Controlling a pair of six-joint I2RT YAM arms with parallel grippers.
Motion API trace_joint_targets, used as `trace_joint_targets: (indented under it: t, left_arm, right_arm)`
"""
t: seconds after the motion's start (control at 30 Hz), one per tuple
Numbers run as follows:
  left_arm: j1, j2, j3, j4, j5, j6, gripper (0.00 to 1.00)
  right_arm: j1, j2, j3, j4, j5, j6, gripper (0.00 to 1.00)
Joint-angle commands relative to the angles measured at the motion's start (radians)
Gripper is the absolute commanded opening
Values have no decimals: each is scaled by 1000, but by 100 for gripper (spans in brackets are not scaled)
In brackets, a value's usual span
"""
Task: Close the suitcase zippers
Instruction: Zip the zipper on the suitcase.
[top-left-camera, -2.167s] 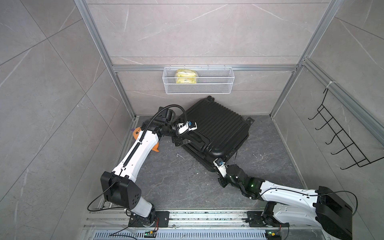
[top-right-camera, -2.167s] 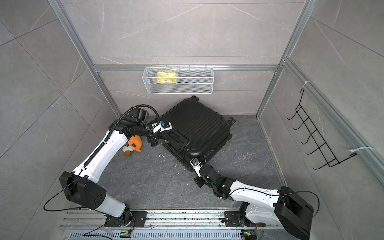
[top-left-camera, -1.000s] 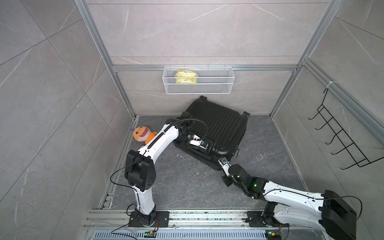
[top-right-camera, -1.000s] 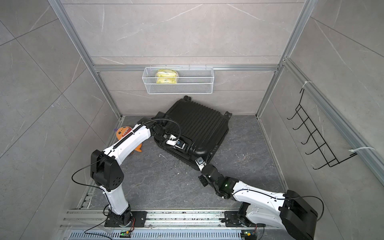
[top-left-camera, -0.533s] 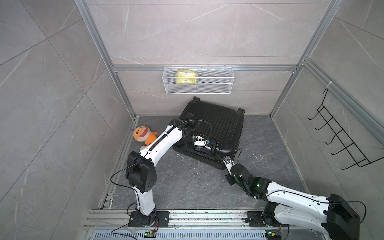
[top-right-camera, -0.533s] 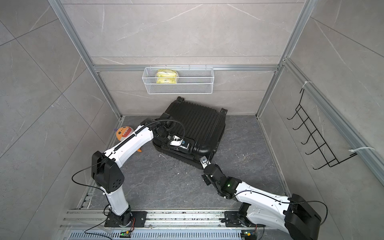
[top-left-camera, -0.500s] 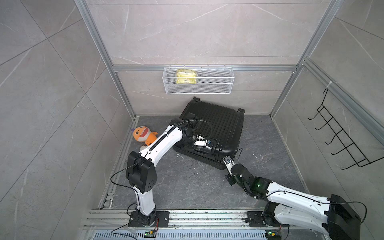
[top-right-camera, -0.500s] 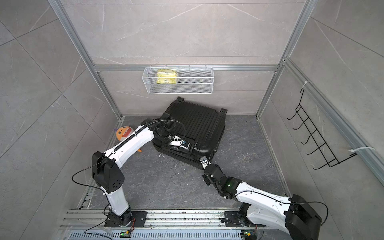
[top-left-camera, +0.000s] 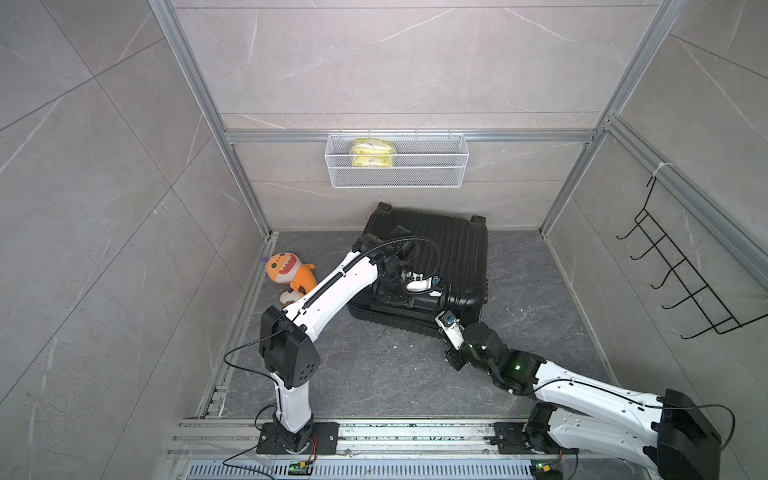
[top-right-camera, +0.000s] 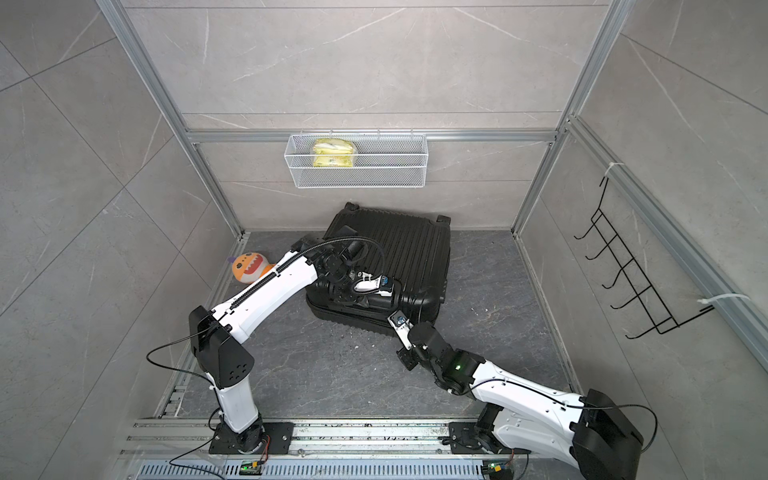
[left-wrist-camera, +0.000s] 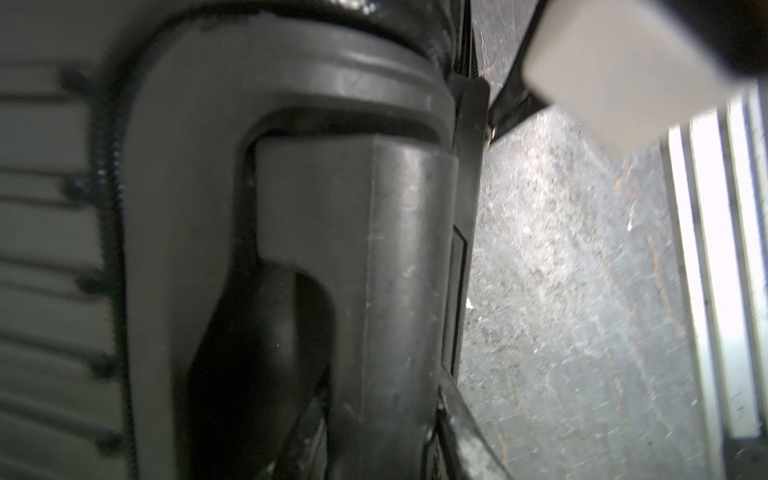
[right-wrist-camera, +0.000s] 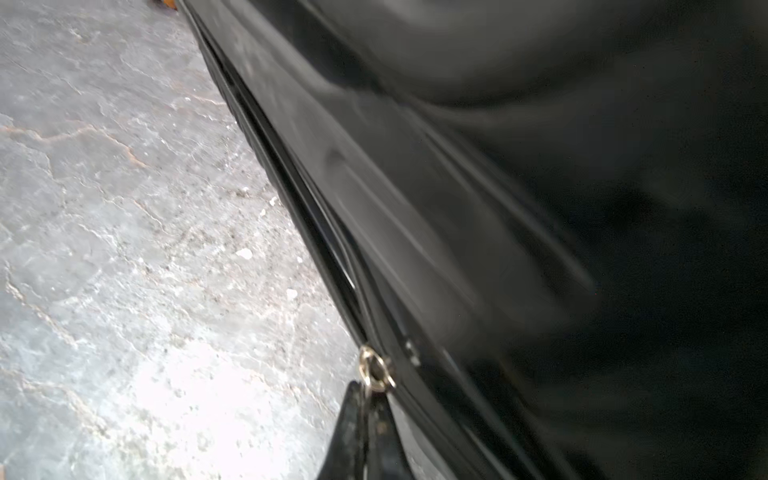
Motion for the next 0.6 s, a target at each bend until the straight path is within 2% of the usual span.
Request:
trace_joint_targets:
  t: [0.0,0.3,0.57]
  left_arm:
    - [-7,-4,105,252,57,-360,0]
    - [-71,37,67,425,-50,-601,0]
    - [-72,138,181,449,-59,-894,0]
  right_arm:
    - [23,38,42,124,-166,-11,0]
    - [36,109,35,247,-222,-26,0]
    - [62,155,34,299,-210,-44,0]
